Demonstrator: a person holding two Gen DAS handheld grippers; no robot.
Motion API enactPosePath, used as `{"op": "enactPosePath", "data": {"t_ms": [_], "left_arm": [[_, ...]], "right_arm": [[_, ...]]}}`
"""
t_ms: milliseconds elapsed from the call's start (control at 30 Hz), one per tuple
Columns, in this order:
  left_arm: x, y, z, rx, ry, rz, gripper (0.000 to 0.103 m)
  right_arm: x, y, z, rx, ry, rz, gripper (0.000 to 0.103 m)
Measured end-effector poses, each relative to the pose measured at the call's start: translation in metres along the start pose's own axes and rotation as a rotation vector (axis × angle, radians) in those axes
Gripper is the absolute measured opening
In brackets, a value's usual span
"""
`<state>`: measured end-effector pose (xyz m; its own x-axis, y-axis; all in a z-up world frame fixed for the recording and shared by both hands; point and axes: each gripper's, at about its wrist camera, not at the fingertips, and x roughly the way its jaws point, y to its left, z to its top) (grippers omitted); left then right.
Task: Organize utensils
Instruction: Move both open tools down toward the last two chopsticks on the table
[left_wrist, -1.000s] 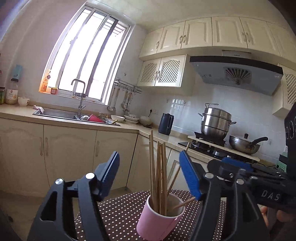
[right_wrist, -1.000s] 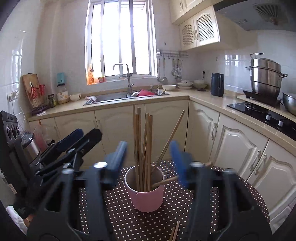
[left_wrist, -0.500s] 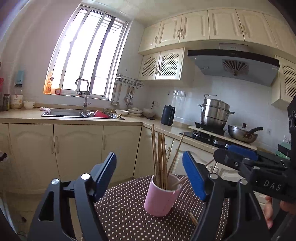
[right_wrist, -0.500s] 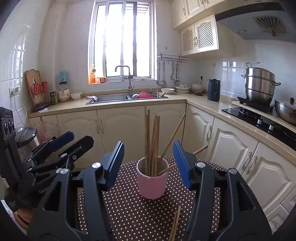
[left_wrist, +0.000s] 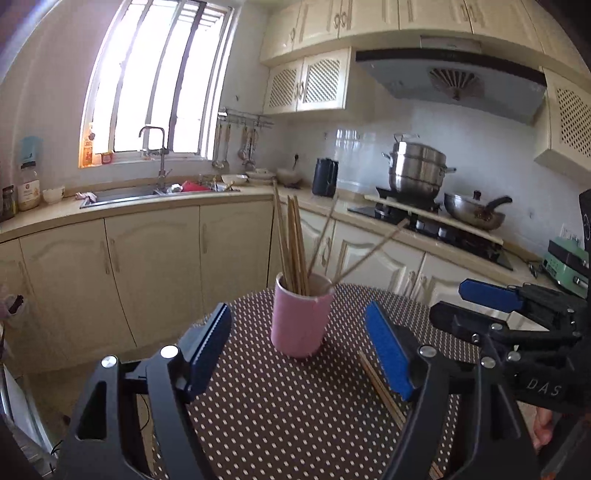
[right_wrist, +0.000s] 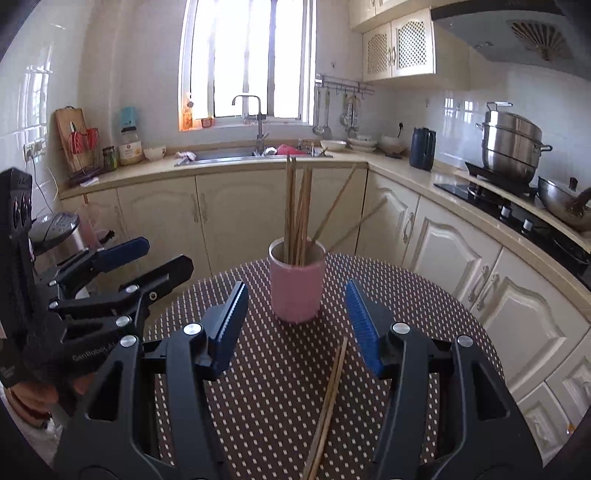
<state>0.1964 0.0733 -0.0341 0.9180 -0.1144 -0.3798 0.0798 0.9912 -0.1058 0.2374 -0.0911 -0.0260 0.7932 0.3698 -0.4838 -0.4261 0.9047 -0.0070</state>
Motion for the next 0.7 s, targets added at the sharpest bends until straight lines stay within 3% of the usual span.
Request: {"op": "enactPosePath", "data": {"t_ms": [333, 700], "left_arm": [[0.034, -0.033, -0.033, 0.020, 0.284, -0.053, 0.074], [0.090, -0.063, -0.086, 0.023, 0.574, -0.088, 0.073]], "right_arm": [[0.008, -0.036, -0.055, 0.055, 0.182, 0.002, 0.055], [0.024, -0.086, -0.100, 0.174, 0.308, 0.004, 0.055]]}}
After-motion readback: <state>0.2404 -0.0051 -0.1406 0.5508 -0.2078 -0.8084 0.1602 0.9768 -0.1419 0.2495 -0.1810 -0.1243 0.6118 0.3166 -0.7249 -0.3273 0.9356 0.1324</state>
